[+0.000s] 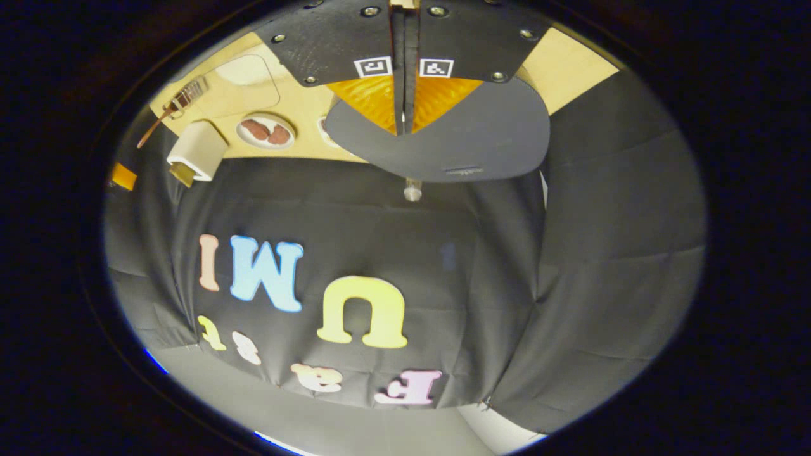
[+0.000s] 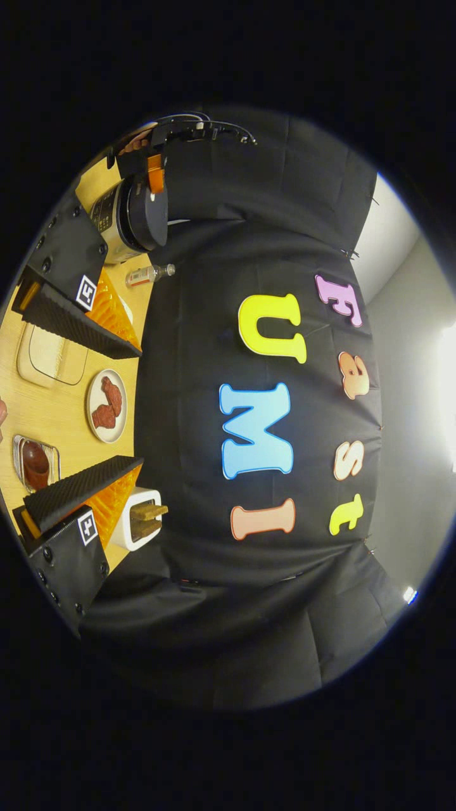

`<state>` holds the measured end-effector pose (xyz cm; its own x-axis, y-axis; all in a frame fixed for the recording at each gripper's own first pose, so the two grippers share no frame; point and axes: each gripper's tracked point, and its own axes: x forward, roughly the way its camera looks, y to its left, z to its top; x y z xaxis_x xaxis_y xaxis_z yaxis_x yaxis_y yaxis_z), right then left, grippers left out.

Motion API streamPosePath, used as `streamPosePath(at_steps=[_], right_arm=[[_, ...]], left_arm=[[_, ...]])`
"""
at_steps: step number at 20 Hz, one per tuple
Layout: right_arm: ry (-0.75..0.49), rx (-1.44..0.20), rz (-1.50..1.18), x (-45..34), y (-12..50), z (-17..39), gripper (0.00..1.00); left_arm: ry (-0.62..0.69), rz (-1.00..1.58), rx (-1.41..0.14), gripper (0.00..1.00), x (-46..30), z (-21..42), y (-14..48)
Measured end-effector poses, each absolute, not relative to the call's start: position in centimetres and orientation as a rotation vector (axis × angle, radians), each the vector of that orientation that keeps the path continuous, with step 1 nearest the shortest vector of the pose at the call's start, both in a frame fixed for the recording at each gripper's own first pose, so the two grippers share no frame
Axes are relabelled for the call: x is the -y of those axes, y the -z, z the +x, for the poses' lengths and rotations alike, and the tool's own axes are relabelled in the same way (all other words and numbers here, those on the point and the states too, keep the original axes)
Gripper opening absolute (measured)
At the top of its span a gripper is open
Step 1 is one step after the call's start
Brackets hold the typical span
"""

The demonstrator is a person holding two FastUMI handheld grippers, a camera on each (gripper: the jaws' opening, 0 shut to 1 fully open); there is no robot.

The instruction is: Close the left gripper, press the button to open the rice cooker; take a wooden spoon from the chopstick holder with the right hand, scoop a spoonful of rice and pour it into the rice cooker, then put the wooden spoon back into the chopstick holder.

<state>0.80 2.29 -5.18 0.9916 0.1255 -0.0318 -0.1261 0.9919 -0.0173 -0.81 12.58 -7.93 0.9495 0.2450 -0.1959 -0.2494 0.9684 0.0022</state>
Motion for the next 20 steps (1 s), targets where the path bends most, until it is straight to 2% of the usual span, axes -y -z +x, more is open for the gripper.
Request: streamPosePath(at_steps=[3,5,8,10,11,13,15,16,20], right_arm=[[-0.079,-0.014,-0.006,-0.2,4.5,0.2,0.98],[-0.054,-0.008,0.015,1.0,4.3,0.0,0.98],[-0.031,-0.008,0.065,2.7,4.2,-0.4,0.98],[-0.006,-0.009,0.083,4.1,4.4,-0.4,0.98],[0.013,-0.015,0.086,5.0,4.7,-0.5,0.98],[0.055,-0.027,0.092,6.9,5.3,-0.3,0.98],[0.096,-0.042,0.101,8.8,6.0,-0.2,0.98],[0.113,-0.049,0.109,9.7,6.3,-0.2,0.98],[0.164,-0.070,0.183,13.0,7.8,0.2,0.98]], left_arm=[[-0.299,-0.015,-0.017,0.01,-12.0,-2.7,1.4],[-0.270,-0.043,0.049,0.01,-10.1,-3.7,-1.1],[-0.281,-0.033,0.054,0.00,-9.8,-4.5,-1.6],[-0.269,-0.028,0.051,0.02,-8.8,-4.7,-2.0],[-0.264,-0.028,0.046,0.07,-8.5,-4.4,-1.8],[-0.259,-0.007,0.016,0.47,-8.0,-4.0,-1.0],[-0.316,0.023,0.011,0.87,-8.8,-3.6,-0.7],[-0.322,0.031,0.015,0.90,-8.7,-3.3,-0.7],[-0.283,-0.014,0.017,0.89,-7.0,-2.6,-0.1]])
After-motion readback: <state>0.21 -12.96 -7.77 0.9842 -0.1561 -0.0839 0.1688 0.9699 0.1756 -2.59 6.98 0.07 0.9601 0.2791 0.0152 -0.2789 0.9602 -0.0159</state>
